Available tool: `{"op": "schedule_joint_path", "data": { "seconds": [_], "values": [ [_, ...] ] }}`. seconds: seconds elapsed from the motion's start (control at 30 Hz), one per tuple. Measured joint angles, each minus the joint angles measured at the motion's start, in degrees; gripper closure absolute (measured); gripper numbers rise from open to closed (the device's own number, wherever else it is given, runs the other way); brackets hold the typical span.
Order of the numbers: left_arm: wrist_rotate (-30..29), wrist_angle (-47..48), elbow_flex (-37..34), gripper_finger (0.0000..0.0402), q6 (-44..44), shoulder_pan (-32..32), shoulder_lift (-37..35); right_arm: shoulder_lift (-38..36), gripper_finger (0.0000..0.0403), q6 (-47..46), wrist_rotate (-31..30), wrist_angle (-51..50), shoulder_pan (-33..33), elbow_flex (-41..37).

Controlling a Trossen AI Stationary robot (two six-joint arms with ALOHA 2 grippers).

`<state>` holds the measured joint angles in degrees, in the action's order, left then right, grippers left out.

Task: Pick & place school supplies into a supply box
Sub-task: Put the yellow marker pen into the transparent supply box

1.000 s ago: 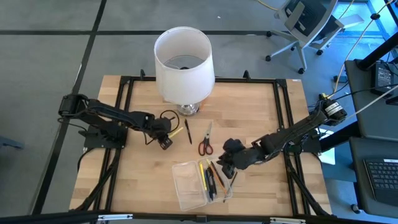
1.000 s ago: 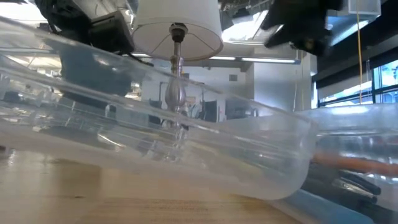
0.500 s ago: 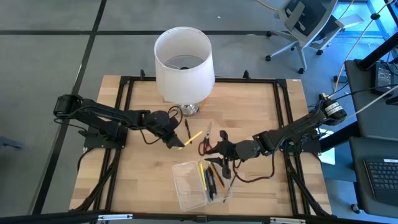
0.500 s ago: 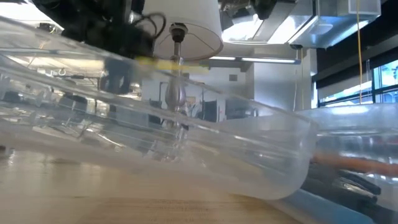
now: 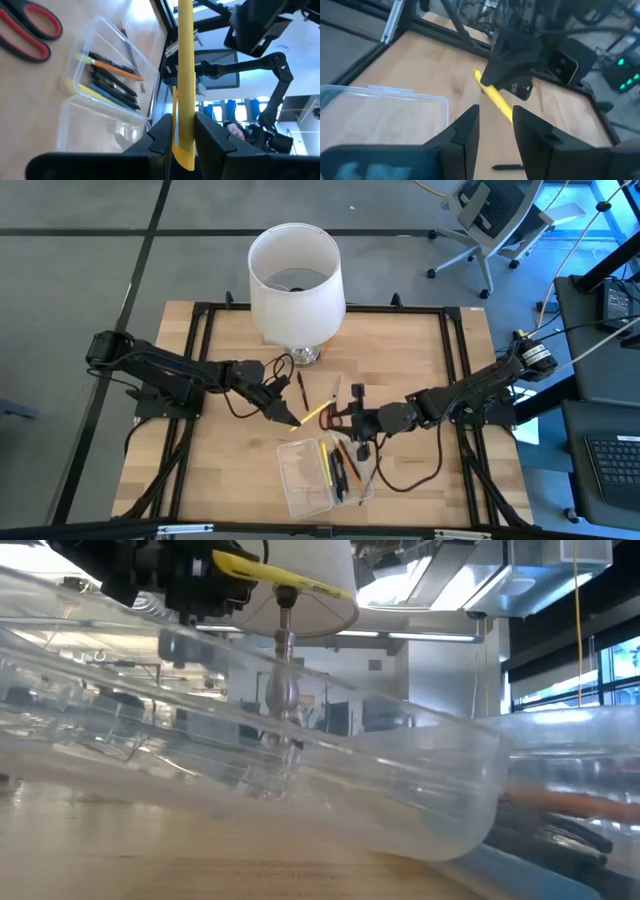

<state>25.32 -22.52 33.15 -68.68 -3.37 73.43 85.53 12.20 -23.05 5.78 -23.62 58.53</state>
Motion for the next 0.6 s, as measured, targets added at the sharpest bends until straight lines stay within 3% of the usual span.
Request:
{"op": "schedule_joint_path", "data": {
  "seconds": [0.4, 0.6],
  "values": [
    [-0.07, -0.47, 0.02, 0.0345, -9.12, -1.49, 0.00, 12.00, 0.0281, 6.34, -2.50, -20.84, 0.75, 20.33],
    [-0.11, -1.30, 0.02, 0.0345, -11.55, -1.60, 0.00, 16.79, 0.0281, 10.04, -3.10, -25.87, 0.82, 26.93]
  ]
}}
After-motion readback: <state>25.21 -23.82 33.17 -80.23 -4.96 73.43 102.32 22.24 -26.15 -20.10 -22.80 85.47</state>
